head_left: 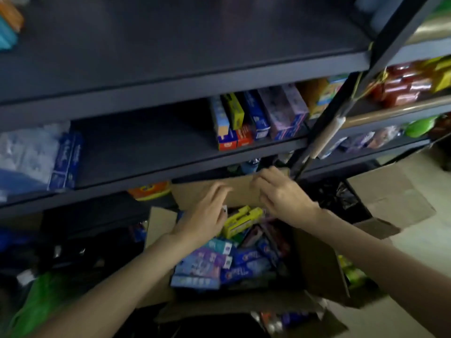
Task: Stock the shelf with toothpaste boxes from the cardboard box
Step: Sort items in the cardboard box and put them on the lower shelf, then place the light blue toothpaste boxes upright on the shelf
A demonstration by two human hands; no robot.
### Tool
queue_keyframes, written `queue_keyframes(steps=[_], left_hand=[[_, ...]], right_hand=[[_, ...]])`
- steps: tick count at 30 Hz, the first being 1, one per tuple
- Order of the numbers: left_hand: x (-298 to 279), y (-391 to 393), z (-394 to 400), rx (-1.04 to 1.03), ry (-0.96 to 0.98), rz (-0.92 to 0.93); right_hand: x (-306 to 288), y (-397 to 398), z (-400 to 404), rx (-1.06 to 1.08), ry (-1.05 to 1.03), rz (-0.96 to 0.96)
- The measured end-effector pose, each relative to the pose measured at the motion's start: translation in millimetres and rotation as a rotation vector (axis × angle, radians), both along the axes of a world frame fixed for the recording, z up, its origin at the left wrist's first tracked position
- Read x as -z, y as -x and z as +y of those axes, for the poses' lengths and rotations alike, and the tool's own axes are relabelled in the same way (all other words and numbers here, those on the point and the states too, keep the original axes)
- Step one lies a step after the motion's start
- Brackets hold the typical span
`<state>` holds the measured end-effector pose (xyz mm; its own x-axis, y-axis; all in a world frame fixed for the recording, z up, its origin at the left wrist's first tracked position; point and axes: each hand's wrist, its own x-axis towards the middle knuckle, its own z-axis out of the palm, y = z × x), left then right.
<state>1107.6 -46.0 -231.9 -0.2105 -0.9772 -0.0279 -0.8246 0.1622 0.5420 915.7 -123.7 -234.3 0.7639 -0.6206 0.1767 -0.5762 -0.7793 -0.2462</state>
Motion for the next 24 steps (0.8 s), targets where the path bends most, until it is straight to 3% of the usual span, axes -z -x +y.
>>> queue_keyframes(steps=[3,8,12,15,17,21,24], left_hand=[[38,-18,28,-0.037,-0.302,-0.150],[74,-47,60,-0.113,-0.533,-0.244],[94,-64,70,-0.212,-0.589,-0.232],[104,-68,72,-0.265,-0.600,-0.207],[110,-67,72,-0.304,-0.592,-0.180],[116,-60,73,-0.346,-0.580,-0.121],[117,-58,76,-0.366,-0.588,-0.084]], right_hand=[[68,-9,24,0.004,-0.236,0.213],[147,-55,58,0.022,-0.740,0.567],[199,-78,66,0.163,-0.976,0.573],[224,-85,66,0.293,-1.108,0.451],[232,-90,65,0.360,-1.142,0.423],[236,-94,66,0.338,-1.001,0.651],[224,-93,58,0.338,-0.948,0.573]])
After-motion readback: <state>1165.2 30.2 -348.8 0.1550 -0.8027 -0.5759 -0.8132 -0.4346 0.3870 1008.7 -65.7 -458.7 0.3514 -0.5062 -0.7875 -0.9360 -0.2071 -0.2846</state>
